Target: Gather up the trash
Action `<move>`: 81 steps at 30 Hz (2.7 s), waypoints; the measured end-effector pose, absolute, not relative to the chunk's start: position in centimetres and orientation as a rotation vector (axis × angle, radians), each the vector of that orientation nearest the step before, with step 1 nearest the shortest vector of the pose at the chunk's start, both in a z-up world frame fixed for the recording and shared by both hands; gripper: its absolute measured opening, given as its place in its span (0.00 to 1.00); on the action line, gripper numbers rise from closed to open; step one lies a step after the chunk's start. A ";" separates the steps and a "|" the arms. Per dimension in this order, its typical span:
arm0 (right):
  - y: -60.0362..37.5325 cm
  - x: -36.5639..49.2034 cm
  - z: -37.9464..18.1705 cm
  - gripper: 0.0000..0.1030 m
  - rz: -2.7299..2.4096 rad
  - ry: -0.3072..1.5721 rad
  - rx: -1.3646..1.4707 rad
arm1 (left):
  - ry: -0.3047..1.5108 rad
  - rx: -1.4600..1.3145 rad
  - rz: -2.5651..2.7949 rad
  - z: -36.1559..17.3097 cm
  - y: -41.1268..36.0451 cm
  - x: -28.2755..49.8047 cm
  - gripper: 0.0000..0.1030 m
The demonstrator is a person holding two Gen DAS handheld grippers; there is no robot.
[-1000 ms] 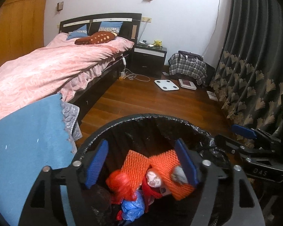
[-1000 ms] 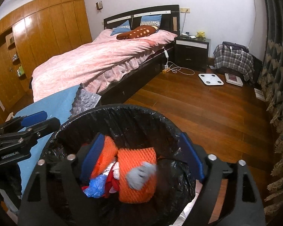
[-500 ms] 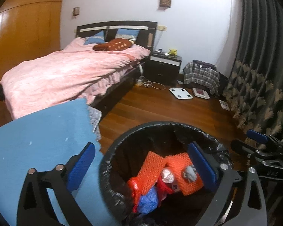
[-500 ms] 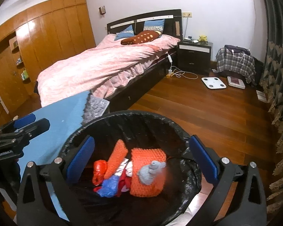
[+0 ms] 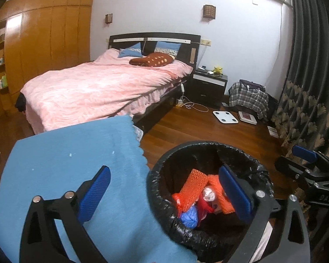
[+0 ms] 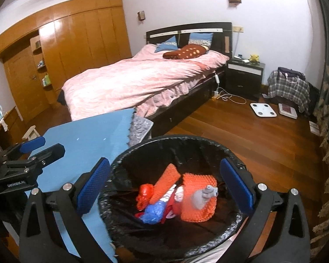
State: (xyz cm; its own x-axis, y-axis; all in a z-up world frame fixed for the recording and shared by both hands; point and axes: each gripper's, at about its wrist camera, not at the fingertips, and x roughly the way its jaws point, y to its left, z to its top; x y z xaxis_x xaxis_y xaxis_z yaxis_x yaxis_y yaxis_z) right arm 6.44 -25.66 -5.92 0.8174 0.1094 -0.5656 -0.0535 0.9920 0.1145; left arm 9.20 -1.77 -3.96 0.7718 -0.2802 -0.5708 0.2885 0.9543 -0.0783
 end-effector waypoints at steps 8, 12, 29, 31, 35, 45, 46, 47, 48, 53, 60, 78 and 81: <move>-23.4 5.0 -3.8 0.95 0.133 0.596 0.081 | 0.571 0.030 -0.279 -2.2 -0.6 6.5 0.94; -22.6 4.5 -2.9 0.95 0.153 0.584 0.069 | 0.550 0.013 -0.271 -1.4 0.0 5.4 0.94; -21.3 3.4 -1.5 0.95 0.171 0.560 0.051 | 0.500 -0.007 -0.266 -0.2 0.7 3.6 0.94; -21.3 3.3 -1.5 0.95 0.171 0.561 0.049 | 0.498 -0.009 -0.267 -0.1 0.8 3.5 0.94; -21.2 3.3 -1.6 0.95 0.170 0.560 0.051 | 0.497 -0.009 -0.270 0.0 0.8 3.5 0.94; -21.2 3.3 -1.6 0.95 0.170 0.560 0.050 | 0.498 -0.012 -0.268 0.0 0.9 3.6 0.94; -21.1 3.3 -1.6 0.95 0.171 0.561 0.050 | 0.497 -0.010 -0.268 0.0 0.9 3.6 0.94; -21.1 3.3 -1.6 0.95 0.171 0.562 0.050 | 0.497 -0.009 -0.268 0.0 0.9 3.6 0.94; -21.1 3.3 -1.6 0.95 0.170 0.561 0.050 | 0.497 -0.010 -0.269 0.0 0.9 3.6 0.94; -21.1 3.3 -1.6 0.95 0.170 0.559 0.048 | 0.497 -0.011 -0.269 0.0 1.0 3.6 0.94; -21.0 3.3 -1.6 0.95 0.171 0.560 0.049 | 0.496 -0.011 -0.267 0.1 1.0 3.6 0.94; -20.8 3.4 -1.6 0.95 0.170 0.561 0.048 | 0.497 -0.011 -0.268 0.0 1.0 3.6 0.94; -20.8 3.4 -1.6 0.95 0.169 0.561 0.048 | 0.497 -0.010 -0.268 0.0 1.0 3.6 0.94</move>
